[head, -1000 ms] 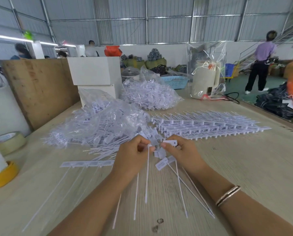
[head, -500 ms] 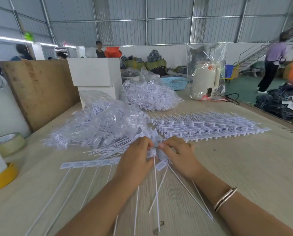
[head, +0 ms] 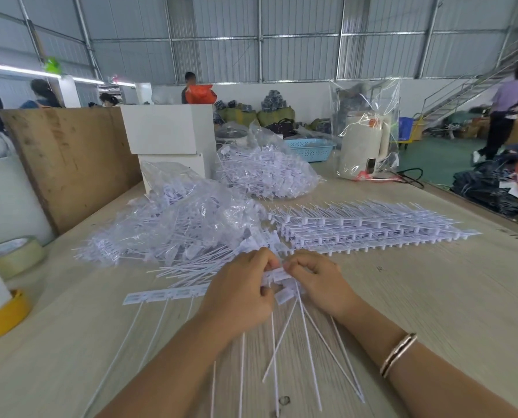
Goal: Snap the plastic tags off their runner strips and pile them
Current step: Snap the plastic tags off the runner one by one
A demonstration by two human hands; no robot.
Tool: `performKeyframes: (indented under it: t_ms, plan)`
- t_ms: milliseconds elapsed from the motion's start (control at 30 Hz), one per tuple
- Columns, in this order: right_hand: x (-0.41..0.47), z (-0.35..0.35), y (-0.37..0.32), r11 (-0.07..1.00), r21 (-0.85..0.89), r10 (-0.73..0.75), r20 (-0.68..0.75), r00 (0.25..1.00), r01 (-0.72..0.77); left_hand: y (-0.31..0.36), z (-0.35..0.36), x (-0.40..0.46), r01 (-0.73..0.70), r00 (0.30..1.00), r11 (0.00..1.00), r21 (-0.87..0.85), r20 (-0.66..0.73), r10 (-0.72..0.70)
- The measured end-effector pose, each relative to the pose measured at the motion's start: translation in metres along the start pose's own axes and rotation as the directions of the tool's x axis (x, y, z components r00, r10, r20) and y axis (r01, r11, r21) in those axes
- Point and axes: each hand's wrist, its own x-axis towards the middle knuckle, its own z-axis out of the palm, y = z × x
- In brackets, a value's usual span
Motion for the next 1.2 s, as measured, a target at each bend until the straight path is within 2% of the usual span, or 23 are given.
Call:
performKeyframes:
  t_ms: [167,400,767,900,1200]
  plan:
    - [-0.002,-0.001,-0.001,0.991,0.106,0.078,0.034,0.996,-0.081,0.001,0.002,-0.001,-0.033,0.999,0.998,0.056,-0.034,0.035]
    - [-0.004,-0.001,-0.006,0.979,0.195,0.036,0.12,0.992,-0.059,-0.002,0.002,0.002,-0.046,0.997,0.998,0.052,-0.064,0.05]
    - [-0.003,-0.001,-0.004,0.994,0.034,-0.107,0.014,0.994,0.106,-0.009,0.005,0.003,0.029,0.996,0.998,-0.063,-0.081,-0.034]
    - [-0.004,-0.001,-0.004,0.963,-0.2,-0.188,-0.015,0.982,0.182,-0.008,0.005,0.003,0.091,0.992,0.96,-0.266,-0.055,-0.109]
    - [-0.005,0.001,-0.003,0.982,-0.148,-0.127,-0.041,0.991,0.12,-0.008,0.009,0.001,0.1,0.993,0.983,-0.153,-0.041,-0.107]
